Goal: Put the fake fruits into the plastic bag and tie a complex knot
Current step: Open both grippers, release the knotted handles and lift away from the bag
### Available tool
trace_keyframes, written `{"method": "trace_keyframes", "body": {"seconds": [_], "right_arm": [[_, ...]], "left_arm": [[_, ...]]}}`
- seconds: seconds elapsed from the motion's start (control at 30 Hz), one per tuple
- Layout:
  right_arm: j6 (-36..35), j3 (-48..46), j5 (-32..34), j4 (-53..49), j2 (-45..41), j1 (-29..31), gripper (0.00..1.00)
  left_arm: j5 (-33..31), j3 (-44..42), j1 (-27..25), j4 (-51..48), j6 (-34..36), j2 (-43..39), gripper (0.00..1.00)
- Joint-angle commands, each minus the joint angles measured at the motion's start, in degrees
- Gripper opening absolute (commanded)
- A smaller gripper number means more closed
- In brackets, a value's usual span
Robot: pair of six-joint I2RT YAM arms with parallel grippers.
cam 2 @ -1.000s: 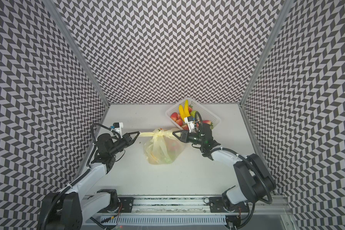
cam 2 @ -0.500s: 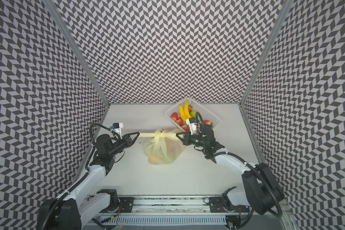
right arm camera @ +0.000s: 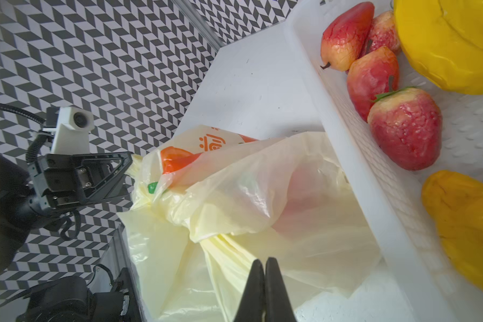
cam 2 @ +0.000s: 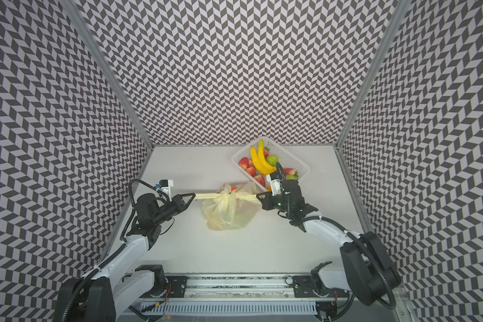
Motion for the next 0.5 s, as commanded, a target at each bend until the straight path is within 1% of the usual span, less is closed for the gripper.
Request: {"method": "trace_keyframes", "body": {"seconds": [0.0, 0.13, 0.23, 0.4, 0.43, 0.47], "right_arm": [[-2.1, -1.32, 9.79, -3.26, -1.22, -3.31, 0.0], [-0.51, -2.55, 3.07, 2.09, -1.79, -3.58, 0.0], [0.91, -2.25, -0.92, 4.06, -1.4, -3.58, 0.0], [2.2, -1.74, -4.88, 5.54, -1.44, -3.58, 0.0], [2.41, -1.76, -5.93, 6.18, -1.53, -3.58, 0.0], [2.7, -1.67, -6.91, 6.42, -1.67, -3.62, 0.0]], "left_arm": [[-7.59, -0.42, 3.55, 0.45, 0.98, -0.8, 0.0], [-5.49, -0.39, 3.46, 1.68, 0.9, 0.19, 0.0], [-3.85, -0.57, 3.29, 3.48, 0.2, 1.03, 0.0], [-4.09, -0.08, 1.65, 3.9, 0.72, 0.67, 0.0], [-3.91, 0.07, 1.33, 4.08, 0.65, 0.54, 0.01], [-3.8, 0.14, 1.03, 4.3, 0.48, 0.38, 0.06]]}}
